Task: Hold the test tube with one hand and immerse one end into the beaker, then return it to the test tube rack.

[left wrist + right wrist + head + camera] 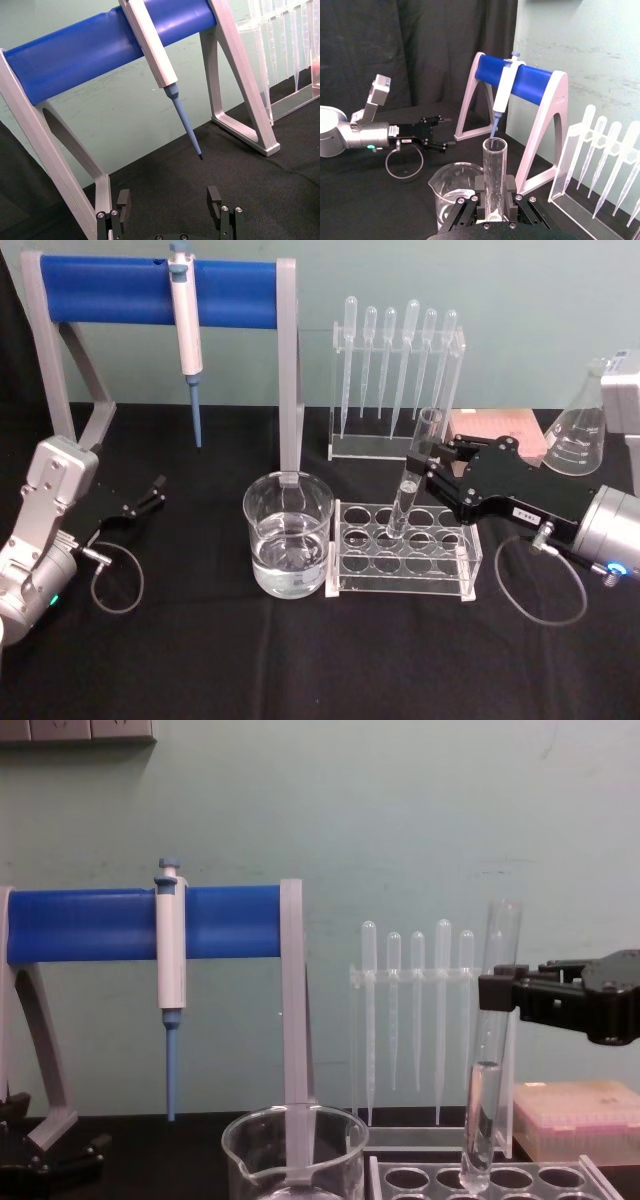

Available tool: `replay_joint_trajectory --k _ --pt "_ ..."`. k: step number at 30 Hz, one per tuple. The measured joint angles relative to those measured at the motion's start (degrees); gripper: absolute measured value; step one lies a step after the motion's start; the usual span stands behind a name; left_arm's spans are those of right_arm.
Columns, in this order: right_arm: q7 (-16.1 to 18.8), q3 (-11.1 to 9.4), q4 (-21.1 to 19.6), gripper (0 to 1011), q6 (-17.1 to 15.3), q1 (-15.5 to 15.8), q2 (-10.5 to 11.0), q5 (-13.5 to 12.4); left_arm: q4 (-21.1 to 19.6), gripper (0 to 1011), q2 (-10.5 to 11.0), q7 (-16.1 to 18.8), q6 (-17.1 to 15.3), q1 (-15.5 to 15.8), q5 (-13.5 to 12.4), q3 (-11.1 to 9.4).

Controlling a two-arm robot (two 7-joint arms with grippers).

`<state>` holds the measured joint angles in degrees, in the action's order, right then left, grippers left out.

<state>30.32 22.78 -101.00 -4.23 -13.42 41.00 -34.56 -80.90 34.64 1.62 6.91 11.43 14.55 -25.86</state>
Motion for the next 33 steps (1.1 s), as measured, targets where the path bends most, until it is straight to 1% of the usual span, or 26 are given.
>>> replay_joint_trajectory --k 13,15,33 --pt "-0.5 0.5 1.8 238 -0.3 -0.1 -2.5 1.8 0.0 1000 0.0 0.0 0.0 0.0 0.0 0.0" --pt "-0.5 0.5 1.9 238 -0.3 -0.1 -2.6 1.9 0.0 1000 0.0 0.0 0.0 0.0 0.0 0.0" --pt "-0.1 1.2 6.0 238 1.3 0.7 -4.9 4.1 0.0 1000 0.0 0.0 0.0 0.0 0.0 0.0"
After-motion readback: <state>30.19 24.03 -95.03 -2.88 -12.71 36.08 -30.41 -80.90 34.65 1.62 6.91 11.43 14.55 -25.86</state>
